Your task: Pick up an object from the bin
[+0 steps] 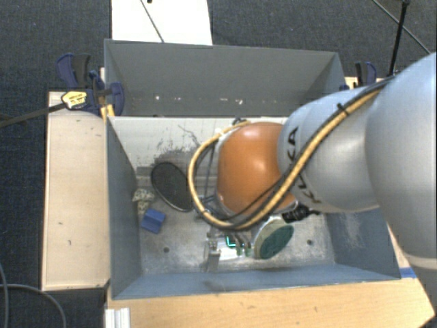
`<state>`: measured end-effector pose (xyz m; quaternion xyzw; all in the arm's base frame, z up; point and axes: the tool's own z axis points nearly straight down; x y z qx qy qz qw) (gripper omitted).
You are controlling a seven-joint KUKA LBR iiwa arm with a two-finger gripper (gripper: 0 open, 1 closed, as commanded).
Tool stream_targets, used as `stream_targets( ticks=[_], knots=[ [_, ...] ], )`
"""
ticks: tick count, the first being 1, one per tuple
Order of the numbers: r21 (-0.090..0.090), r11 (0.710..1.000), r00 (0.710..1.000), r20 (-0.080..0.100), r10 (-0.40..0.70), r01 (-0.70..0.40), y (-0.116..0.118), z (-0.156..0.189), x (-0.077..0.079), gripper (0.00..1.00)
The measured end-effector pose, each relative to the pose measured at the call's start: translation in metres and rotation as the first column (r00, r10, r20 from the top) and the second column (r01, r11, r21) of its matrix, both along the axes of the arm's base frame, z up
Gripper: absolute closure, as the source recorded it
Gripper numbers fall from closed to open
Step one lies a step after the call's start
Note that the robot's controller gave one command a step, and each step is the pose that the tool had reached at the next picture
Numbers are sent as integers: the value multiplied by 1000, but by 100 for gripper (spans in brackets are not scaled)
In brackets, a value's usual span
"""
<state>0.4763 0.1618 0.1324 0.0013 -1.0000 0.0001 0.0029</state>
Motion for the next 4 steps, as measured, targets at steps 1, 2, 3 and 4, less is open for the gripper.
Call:
stream_targets(
  ticks=[1,2,3,4],
  knots=[
    [-1,997,997,11,79,-79,-70,-64,7,0],
    [-1,989,989,12,147,-147,-108,-31,7,0],
    [0,963,963,13,268,-268,-104,-32,14,0],
    [2,965,965,5,260,-260,-89,-64,19,0]
  ],
)
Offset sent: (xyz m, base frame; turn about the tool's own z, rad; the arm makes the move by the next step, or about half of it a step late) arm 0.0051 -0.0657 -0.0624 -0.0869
